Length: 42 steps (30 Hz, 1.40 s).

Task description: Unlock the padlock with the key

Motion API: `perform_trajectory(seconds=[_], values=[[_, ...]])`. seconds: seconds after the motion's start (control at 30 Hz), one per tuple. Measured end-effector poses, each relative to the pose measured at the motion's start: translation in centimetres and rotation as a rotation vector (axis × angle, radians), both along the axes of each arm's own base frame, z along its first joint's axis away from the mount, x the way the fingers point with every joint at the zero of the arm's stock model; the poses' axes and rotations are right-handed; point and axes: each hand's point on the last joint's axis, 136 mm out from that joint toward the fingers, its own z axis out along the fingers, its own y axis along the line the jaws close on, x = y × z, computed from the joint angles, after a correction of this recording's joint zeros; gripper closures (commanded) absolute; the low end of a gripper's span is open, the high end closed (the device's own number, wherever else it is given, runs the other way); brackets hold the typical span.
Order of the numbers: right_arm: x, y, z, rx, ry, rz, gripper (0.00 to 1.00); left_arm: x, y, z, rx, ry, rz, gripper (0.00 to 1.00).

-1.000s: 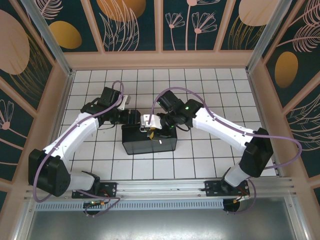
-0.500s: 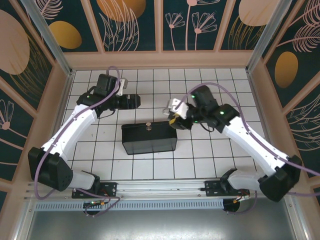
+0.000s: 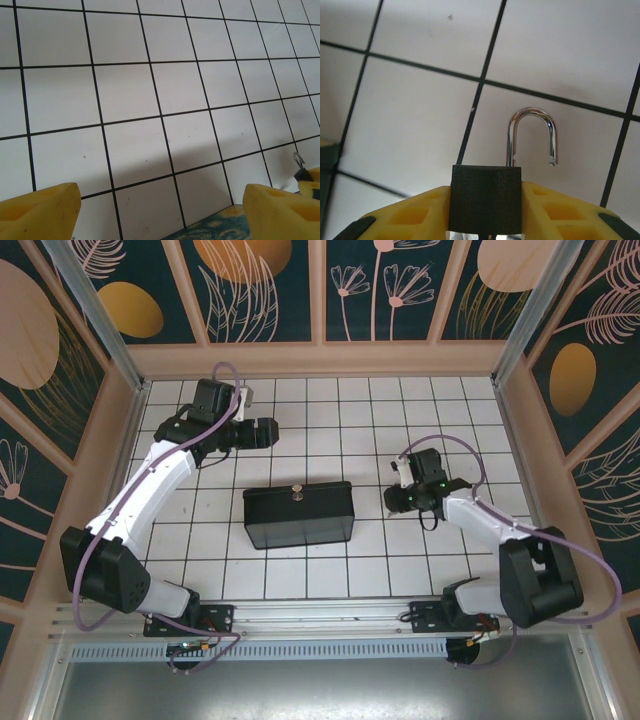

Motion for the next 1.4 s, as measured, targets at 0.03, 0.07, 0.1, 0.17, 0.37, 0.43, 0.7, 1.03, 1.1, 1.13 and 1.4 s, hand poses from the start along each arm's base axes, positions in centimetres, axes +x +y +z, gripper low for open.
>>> perform_trajectory(seconds=[0.03, 0.07, 0.1, 0.17, 0.37, 0.43, 0.7, 1.03, 1.1, 1.13, 1.4], values=[[0.5, 0.0, -0.3, 0.002, -0.002, -0.012, 0.61, 0.0, 0.0, 0.0, 0.002, -0.001, -0.001, 0.15], [0.8, -0.1, -0.7, 0.001, -0.001, -0.019, 0.60, 0.0, 0.0, 0.0, 0.003, -0.002, 0.000, 0.15], [1.1, -0.1, -1.3, 0.000, 0.007, -0.024, 0.59, 0.0, 0.1, 0.0, 0.004, -0.002, 0.000, 0.16], [1.4, -0.2, -2.5, -0.012, 0.032, -0.029, 0.56, 0.0, 0.1, 0.0, 0.005, -0.002, 0.002, 0.16], [2.1, 0.0, -3.6, -0.036, 0.053, -0.012, 0.47, 0.1, 0.1, 0.2, 0.011, -0.010, 0.000, 0.16], [2.5, 0.0, -2.5, -0.035, 0.032, -0.017, 0.47, 0.2, 0.1, 0.4, 0.013, -0.018, -0.007, 0.18], [-1.4, 5.0, 11.7, 0.234, -0.215, 0.072, 0.78, 0.3, -1.6, -0.5, -0.017, 0.002, -0.099, 0.21], [-15.0, 12.3, 9.2, 0.459, 0.067, 0.226, 0.82, 1.4, -6.2, -1.0, -0.066, 0.025, -0.256, 0.22], [-17.4, 12.9, 7.0, 0.442, 0.120, 0.247, 0.82, 1.2, -6.8, -1.2, -0.065, 0.029, -0.276, 0.22], [-18.3, 13.2, 5.8, 0.432, 0.132, 0.249, 0.81, 1.1, -7.1, -1.3, -0.063, 0.032, -0.286, 0.22], [-18.3, 14.2, 3.6, 0.412, 0.073, 0.171, 0.84, 0.6, -7.9, -2.0, -0.029, 0.052, -0.302, 0.23]])
